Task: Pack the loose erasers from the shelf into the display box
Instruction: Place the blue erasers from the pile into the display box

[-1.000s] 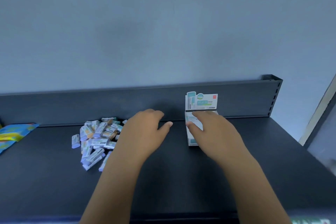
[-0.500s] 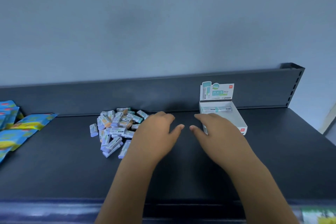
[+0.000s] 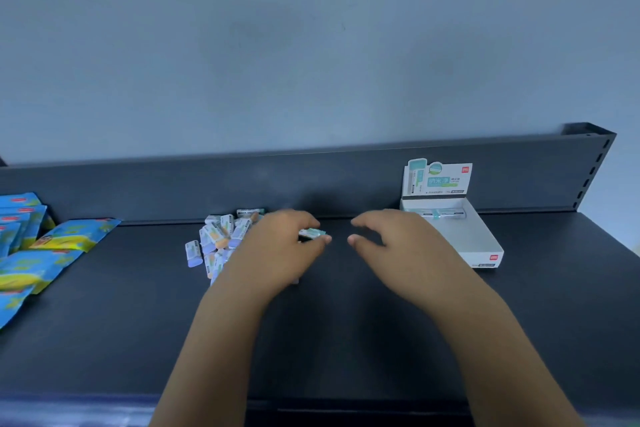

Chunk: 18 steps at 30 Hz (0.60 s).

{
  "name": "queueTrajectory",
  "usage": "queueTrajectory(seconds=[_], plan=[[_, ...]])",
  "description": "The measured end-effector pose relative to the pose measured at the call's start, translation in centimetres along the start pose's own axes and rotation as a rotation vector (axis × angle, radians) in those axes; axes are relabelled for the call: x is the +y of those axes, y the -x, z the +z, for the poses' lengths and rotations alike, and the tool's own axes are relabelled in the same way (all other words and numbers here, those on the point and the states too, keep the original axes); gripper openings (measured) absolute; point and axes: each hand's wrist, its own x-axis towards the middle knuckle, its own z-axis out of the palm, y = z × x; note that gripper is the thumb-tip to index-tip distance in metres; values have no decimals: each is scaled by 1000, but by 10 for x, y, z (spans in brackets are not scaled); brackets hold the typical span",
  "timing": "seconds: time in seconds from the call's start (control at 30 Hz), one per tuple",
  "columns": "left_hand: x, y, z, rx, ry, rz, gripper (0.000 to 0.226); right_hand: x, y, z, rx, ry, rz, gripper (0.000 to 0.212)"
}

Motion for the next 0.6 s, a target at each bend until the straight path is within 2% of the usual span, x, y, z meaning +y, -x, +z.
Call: queueTrajectory(seconds=[0.13, 0.33, 0.4, 0.47, 0.53, 0.6], plan=[[-19, -28, -28, -8, -20, 45, 27, -25, -25, 7, -6, -29, -24, 24], [-57, -64, -45, -258, -139, 43, 30, -49, -80, 33, -89, -10, -20, 21], [-65, -71, -47, -272, -176, 46, 27, -48, -95, 43, -131, -25, 22, 20], [-73, -78, -46, -282, -226, 69, 21, -47, -108, 52, -163, -144, 90, 18], [-78, -82, -44, -296, -258, 93, 19, -48, -122, 60, -147, -280, 166, 13], [-82, -85, -41, -306, -268, 115, 20, -50, -136, 68, -125, -279, 207, 11]])
